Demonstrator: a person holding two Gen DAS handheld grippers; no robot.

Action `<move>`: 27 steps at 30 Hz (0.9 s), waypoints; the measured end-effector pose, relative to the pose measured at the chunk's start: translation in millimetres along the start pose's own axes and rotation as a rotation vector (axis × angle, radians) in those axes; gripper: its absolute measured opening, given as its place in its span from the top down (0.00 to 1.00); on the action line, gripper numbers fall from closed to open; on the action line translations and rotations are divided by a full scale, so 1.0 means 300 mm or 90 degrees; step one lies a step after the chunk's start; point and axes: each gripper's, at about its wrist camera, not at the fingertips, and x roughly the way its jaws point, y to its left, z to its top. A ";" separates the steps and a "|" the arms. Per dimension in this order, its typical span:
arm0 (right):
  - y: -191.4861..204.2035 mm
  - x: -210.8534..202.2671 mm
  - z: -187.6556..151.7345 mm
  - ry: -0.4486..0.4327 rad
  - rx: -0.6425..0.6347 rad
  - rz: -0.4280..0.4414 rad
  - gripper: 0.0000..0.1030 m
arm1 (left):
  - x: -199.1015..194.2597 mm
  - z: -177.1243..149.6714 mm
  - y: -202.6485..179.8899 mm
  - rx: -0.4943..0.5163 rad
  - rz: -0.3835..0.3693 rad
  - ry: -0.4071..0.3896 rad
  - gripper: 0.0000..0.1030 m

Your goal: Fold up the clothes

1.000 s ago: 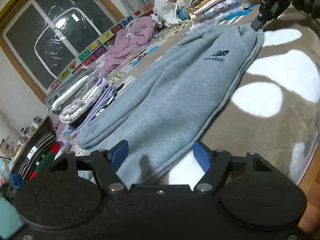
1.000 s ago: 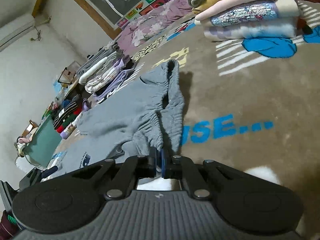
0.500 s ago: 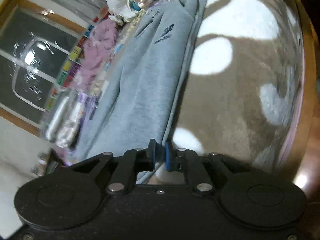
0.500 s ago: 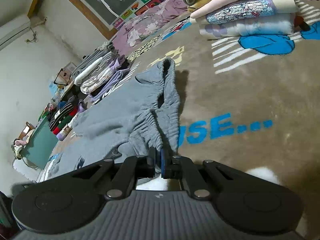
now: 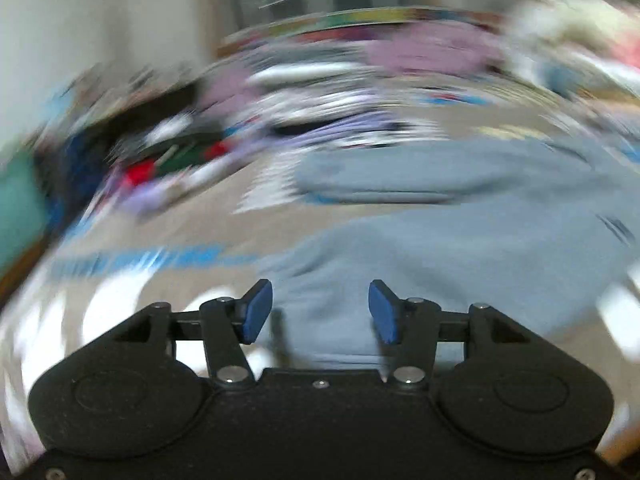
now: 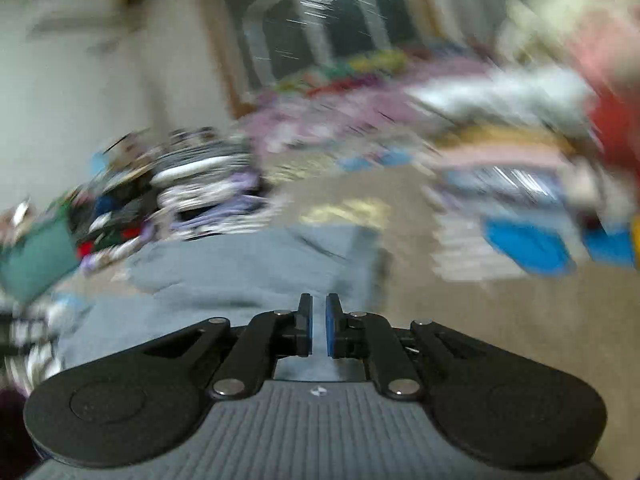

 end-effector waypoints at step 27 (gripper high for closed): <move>0.299 0.158 -0.079 0.159 -0.206 0.152 0.81 | -0.049 0.099 0.090 -0.201 -0.012 -0.049 0.55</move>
